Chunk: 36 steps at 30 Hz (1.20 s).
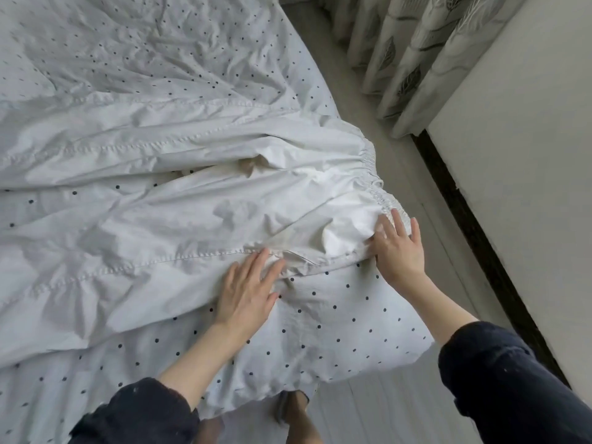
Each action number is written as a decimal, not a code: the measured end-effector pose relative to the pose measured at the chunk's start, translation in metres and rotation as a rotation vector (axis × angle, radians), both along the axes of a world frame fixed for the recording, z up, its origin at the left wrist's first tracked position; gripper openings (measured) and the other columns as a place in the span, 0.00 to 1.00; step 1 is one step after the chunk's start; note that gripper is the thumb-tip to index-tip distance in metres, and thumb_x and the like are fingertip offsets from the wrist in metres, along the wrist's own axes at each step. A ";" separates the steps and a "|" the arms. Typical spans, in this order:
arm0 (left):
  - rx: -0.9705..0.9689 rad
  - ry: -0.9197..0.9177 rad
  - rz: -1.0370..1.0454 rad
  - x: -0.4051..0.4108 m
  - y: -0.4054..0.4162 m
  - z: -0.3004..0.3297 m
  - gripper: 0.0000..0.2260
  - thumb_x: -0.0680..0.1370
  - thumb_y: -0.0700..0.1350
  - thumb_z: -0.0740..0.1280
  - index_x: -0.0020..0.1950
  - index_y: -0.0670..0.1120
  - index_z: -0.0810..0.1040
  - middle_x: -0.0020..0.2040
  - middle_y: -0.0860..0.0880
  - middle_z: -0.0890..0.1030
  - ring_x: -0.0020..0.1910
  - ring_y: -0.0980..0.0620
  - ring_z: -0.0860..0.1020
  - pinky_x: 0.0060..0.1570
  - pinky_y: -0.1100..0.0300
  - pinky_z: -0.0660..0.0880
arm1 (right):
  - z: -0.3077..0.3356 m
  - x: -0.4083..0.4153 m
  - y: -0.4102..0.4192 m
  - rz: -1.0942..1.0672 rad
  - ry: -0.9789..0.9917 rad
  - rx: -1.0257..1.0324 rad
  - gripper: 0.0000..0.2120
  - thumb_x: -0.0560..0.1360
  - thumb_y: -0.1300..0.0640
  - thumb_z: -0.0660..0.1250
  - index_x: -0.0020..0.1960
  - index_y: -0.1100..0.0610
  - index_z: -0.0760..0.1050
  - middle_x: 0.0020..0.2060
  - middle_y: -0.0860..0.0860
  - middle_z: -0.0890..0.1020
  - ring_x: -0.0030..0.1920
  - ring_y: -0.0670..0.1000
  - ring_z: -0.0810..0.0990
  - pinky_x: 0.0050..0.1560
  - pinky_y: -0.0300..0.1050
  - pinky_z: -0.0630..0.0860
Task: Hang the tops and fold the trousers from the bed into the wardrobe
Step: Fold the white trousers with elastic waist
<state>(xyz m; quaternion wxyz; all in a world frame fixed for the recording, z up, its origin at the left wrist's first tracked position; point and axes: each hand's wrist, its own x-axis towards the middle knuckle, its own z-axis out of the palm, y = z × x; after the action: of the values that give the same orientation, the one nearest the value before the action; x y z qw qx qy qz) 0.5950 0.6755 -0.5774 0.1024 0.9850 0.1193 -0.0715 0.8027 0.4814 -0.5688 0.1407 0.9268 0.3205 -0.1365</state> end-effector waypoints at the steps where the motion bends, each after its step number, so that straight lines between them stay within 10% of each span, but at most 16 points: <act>1: 0.007 0.028 0.022 0.004 -0.002 -0.001 0.31 0.63 0.47 0.77 0.63 0.49 0.69 0.62 0.42 0.77 0.59 0.43 0.77 0.53 0.46 0.76 | -0.006 0.004 -0.002 0.007 0.020 0.047 0.24 0.75 0.64 0.59 0.71 0.62 0.62 0.74 0.55 0.59 0.76 0.57 0.47 0.73 0.58 0.41; 5: 0.088 -0.089 0.075 0.010 -0.001 0.003 0.11 0.65 0.39 0.74 0.45 0.44 0.78 0.50 0.44 0.80 0.47 0.44 0.80 0.45 0.51 0.77 | -0.012 0.004 -0.019 0.055 -0.068 0.287 0.14 0.58 0.76 0.66 0.42 0.64 0.75 0.45 0.58 0.82 0.53 0.62 0.80 0.63 0.64 0.66; 12: -0.141 0.070 -0.087 0.001 -0.043 0.055 0.01 0.79 0.42 0.59 0.48 0.45 0.69 0.34 0.50 0.74 0.31 0.47 0.75 0.30 0.58 0.65 | 0.023 -0.021 -0.094 0.028 -0.073 0.321 0.19 0.48 0.77 0.67 0.31 0.59 0.69 0.26 0.53 0.75 0.29 0.57 0.77 0.49 0.62 0.76; 20: -0.198 0.360 -0.247 -0.018 -0.071 0.092 0.08 0.82 0.46 0.53 0.57 0.45 0.66 0.45 0.46 0.78 0.44 0.43 0.76 0.38 0.56 0.63 | 0.049 -0.069 -0.147 -0.174 0.173 -0.082 0.09 0.72 0.64 0.58 0.45 0.52 0.61 0.47 0.49 0.81 0.53 0.53 0.78 0.55 0.45 0.65; 31: -0.321 0.056 0.174 0.029 0.010 0.141 0.03 0.80 0.45 0.60 0.49 0.45 0.71 0.42 0.50 0.75 0.47 0.43 0.75 0.44 0.52 0.70 | 0.073 -0.046 -0.102 -0.435 -0.035 0.417 0.05 0.72 0.64 0.59 0.46 0.59 0.73 0.34 0.54 0.79 0.41 0.59 0.77 0.51 0.49 0.65; 36: -0.345 -0.068 0.219 0.090 0.060 0.163 0.07 0.78 0.46 0.64 0.51 0.44 0.77 0.47 0.44 0.80 0.50 0.42 0.76 0.49 0.51 0.71 | 0.069 -0.006 -0.063 -0.465 -0.164 0.541 0.06 0.76 0.62 0.60 0.46 0.60 0.75 0.43 0.56 0.81 0.49 0.60 0.76 0.52 0.50 0.65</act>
<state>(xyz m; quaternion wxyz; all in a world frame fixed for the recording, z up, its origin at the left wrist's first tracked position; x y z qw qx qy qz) 0.6851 0.7353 -0.4147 0.2808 0.9359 0.2079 -0.0459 0.7962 0.4185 -0.4997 -0.1193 0.9864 0.1135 -0.0005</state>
